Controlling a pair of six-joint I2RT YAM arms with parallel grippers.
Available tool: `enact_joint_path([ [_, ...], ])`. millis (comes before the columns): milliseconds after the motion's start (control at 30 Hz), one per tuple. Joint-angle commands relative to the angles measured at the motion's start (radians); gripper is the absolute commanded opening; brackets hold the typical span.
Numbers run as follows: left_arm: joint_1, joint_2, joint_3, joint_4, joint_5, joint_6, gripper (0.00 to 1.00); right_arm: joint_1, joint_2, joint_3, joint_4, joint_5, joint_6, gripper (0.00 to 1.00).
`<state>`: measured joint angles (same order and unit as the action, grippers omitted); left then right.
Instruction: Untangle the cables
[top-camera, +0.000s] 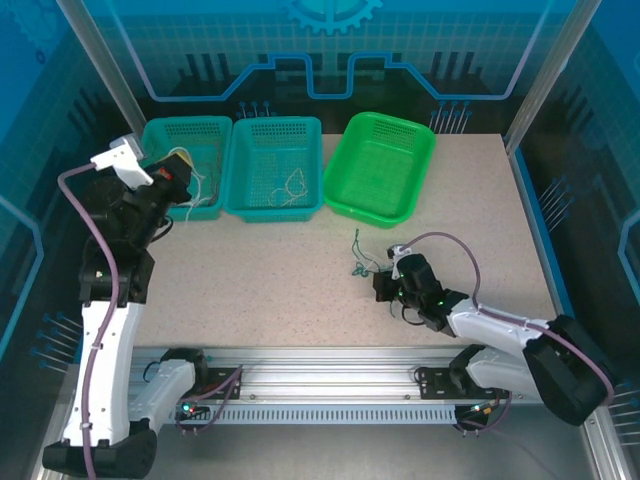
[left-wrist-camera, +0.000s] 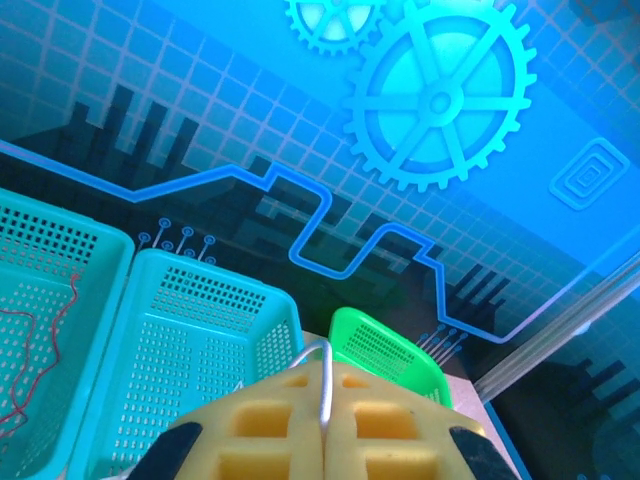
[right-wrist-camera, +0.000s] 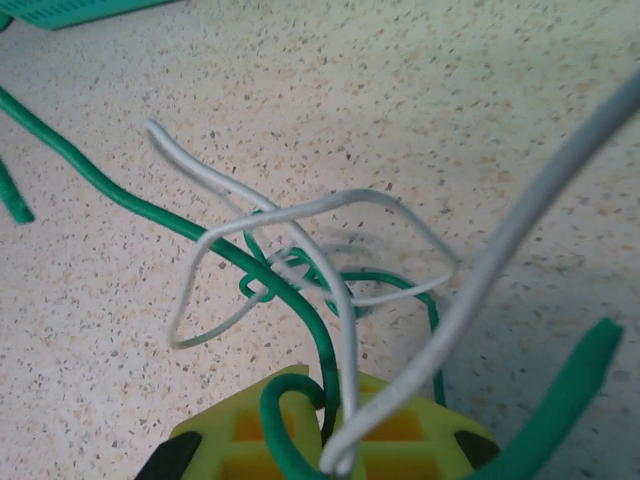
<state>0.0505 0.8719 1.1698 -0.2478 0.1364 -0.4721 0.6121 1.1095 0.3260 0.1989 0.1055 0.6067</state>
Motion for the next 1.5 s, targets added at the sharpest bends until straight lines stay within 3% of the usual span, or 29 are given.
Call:
enact_joint_path([
  [0, 0.011, 0.042, 0.007, 0.07, 0.106, -0.025, 0.0, -0.011, -0.041, 0.008, -0.107, 0.012, 0.0, 0.0],
  [400, -0.001, 0.357, 0.139, 0.269, 0.276, -0.123, 0.0, -0.012, -0.076, 0.091, -0.253, -0.137, -0.05, 0.0],
  [633, -0.078, 0.606, 0.238, 0.297, 0.195, -0.11, 0.02, -0.009, -0.063, 0.179, -0.349, -0.228, -0.089, 0.0],
  [700, -0.081, 0.677, 0.281, 0.3, 0.181, -0.098, 0.09, -0.008, -0.07, 0.194, -0.368, -0.237, -0.095, 0.0],
  [833, -0.082, 0.785, 0.351, 0.26, 0.179, -0.072, 0.47, -0.005, -0.086, 0.221, -0.398, -0.261, -0.115, 0.0],
  [967, -0.099, 0.736, 0.299, 0.302, 0.202, -0.088, 0.58, -0.002, -0.087, 0.255, -0.426, -0.281, -0.142, 0.0],
  [1167, -0.184, 0.549, 0.158, 0.302, 0.261, -0.057, 0.6, -0.003, -0.055, 0.307, -0.434, -0.299, -0.142, 0.0],
  [1467, -0.368, 0.243, -0.216, 0.391, 0.31, -0.019, 0.61, -0.026, 0.017, 0.392, -0.418, -0.366, -0.06, 0.0],
])
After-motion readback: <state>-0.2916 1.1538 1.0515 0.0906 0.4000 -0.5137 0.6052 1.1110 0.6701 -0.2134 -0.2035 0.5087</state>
